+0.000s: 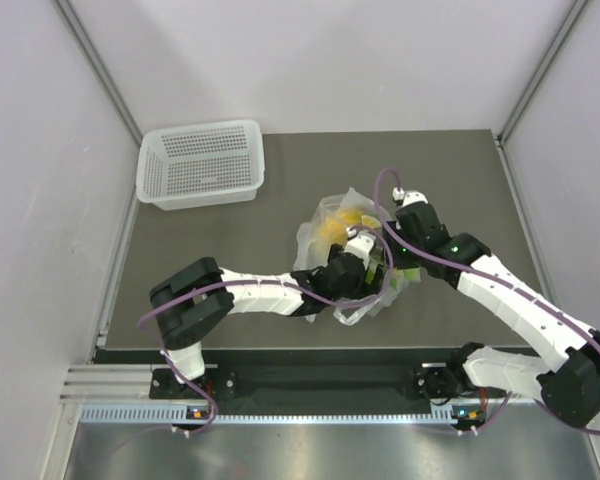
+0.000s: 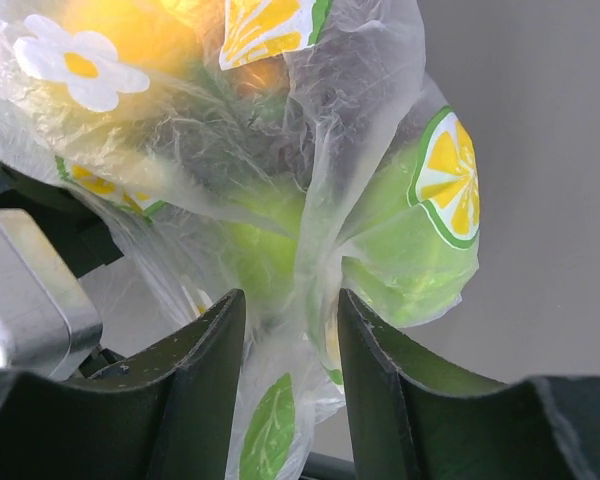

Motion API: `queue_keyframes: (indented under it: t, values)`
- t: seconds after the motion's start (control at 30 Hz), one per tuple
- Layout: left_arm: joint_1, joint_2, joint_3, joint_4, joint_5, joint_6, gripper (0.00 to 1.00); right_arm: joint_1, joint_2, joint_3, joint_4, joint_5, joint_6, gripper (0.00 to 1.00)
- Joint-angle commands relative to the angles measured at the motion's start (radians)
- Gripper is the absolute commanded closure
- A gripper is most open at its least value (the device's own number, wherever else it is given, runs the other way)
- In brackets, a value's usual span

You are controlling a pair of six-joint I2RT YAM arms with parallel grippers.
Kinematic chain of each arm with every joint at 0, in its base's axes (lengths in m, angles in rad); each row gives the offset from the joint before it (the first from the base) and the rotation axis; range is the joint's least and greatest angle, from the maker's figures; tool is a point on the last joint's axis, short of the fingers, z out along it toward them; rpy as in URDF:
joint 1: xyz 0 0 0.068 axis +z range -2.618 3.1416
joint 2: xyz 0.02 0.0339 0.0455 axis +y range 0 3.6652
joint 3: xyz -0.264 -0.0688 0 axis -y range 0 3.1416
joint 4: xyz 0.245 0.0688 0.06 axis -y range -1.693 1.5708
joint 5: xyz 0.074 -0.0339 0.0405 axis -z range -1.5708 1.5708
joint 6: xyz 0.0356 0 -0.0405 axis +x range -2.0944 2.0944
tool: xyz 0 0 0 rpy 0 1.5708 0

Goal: Untie the knot of the plastic bag and take out the fruit

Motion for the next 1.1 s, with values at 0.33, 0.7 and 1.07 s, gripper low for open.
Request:
queue_keyframes:
  t: [0.33,0.7,1.07]
  values:
    - [0.003,0.025,0.171,-0.031,-0.153,0.109,0.01,-0.024,-0.039,-0.016,-0.013,-0.029,-0.031,0.56]
    - [0.001,-0.033,0.265,-0.214,-0.182,0.063,0.01,-0.028,-0.054,-0.027,-0.035,-0.032,-0.044,0.5]
    - [-0.005,-0.268,0.145,-0.364,-0.192,-0.049,0.01,-0.039,-0.056,-0.016,-0.062,-0.06,-0.069,0.46]
